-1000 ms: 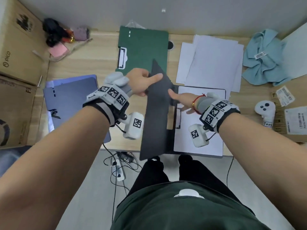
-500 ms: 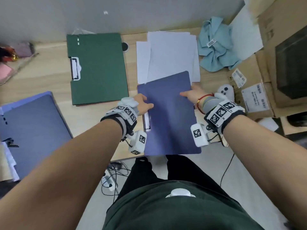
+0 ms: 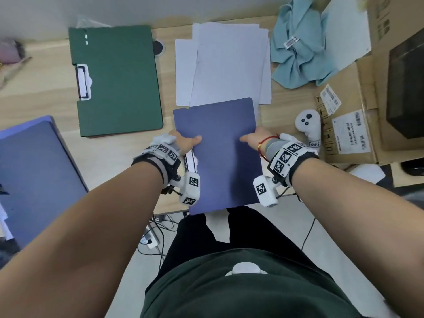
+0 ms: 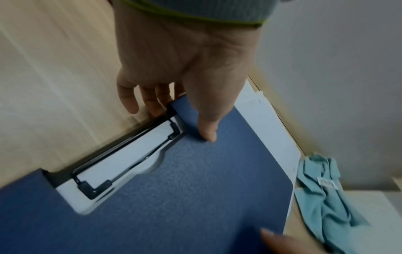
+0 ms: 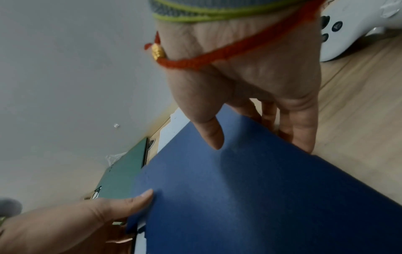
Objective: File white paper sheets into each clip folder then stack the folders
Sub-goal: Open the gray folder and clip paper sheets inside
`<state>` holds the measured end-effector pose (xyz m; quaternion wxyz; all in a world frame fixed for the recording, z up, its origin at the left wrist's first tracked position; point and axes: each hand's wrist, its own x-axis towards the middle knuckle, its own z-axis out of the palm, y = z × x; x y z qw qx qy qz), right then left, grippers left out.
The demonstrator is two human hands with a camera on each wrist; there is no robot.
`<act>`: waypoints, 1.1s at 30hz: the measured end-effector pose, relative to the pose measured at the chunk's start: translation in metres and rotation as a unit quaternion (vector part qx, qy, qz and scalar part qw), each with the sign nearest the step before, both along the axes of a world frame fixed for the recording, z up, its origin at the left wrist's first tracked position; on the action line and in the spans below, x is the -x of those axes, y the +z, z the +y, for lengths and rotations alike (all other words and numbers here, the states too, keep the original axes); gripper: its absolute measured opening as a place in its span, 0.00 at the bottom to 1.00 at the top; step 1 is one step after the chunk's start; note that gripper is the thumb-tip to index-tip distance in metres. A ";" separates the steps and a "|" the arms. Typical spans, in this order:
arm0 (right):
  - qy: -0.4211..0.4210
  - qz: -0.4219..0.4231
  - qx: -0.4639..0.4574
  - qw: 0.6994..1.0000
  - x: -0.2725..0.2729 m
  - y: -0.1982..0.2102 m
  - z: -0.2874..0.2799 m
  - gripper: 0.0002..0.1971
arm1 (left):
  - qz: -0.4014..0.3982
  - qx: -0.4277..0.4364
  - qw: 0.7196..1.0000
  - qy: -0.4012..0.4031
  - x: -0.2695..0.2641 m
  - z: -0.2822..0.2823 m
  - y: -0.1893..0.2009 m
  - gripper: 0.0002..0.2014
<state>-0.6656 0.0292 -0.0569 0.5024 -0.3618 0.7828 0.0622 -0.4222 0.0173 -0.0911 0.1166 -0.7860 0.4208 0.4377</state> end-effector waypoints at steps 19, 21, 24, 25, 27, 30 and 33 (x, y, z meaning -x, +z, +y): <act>-0.071 -0.274 0.110 0.953 -0.088 0.057 -0.052 0.13 | 0.088 0.248 0.949 0.173 -0.127 -0.090 0.108 0.23; -0.089 -0.280 0.123 0.948 -0.119 0.061 -0.074 0.14 | 0.076 0.225 0.960 0.147 -0.159 -0.091 0.114 0.24; -0.114 -0.279 0.125 0.945 -0.155 0.061 -0.107 0.14 | 0.058 0.159 0.979 0.118 -0.195 -0.083 0.106 0.23; -0.119 -0.280 0.123 0.945 -0.169 0.057 -0.119 0.14 | 0.056 0.144 0.981 0.118 -0.208 -0.080 0.103 0.23; -0.104 -0.258 0.110 0.954 -0.194 0.052 -0.137 0.13 | 0.042 0.120 0.985 0.118 -0.227 -0.074 0.094 0.25; -0.057 -0.191 0.083 0.976 -0.229 0.036 -0.160 0.14 | 0.004 0.078 0.991 0.110 -0.255 -0.076 0.074 0.26; 0.005 -0.123 0.084 0.989 -0.239 0.002 -0.176 0.19 | -0.035 0.067 0.991 0.114 -0.283 -0.085 0.015 0.43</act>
